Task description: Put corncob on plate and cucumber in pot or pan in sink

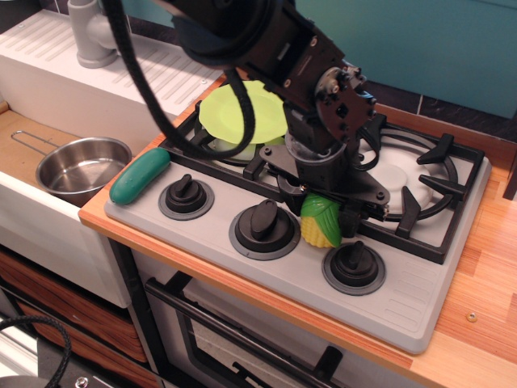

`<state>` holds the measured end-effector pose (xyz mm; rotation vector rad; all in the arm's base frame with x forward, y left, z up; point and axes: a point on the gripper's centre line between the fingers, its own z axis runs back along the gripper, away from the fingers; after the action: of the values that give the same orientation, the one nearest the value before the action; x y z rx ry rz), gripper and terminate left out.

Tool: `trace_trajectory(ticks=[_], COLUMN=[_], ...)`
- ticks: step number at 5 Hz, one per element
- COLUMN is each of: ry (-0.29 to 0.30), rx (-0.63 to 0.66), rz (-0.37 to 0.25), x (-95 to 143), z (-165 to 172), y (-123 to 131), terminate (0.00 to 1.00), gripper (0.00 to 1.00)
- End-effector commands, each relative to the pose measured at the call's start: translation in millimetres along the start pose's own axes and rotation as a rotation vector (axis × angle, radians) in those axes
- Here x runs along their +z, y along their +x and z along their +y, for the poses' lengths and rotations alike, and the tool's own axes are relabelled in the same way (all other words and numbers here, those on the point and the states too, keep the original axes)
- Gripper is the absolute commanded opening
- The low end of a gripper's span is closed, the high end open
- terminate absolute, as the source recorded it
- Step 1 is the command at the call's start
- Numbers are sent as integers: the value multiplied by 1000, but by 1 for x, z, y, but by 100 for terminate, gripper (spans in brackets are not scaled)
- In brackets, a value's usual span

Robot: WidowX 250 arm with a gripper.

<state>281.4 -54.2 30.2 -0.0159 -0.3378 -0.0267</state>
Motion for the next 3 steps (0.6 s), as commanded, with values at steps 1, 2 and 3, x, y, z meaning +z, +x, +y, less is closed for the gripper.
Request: trace_trajectory(ticks=[1, 2, 3], ry=[18, 21, 16], rx=[11, 11, 1], rz=[63, 90, 88], x=[33, 54, 69], z=[-4, -5, -5], y=[1, 4, 9], terminate=[0, 0, 0], gripper=[0, 0, 0])
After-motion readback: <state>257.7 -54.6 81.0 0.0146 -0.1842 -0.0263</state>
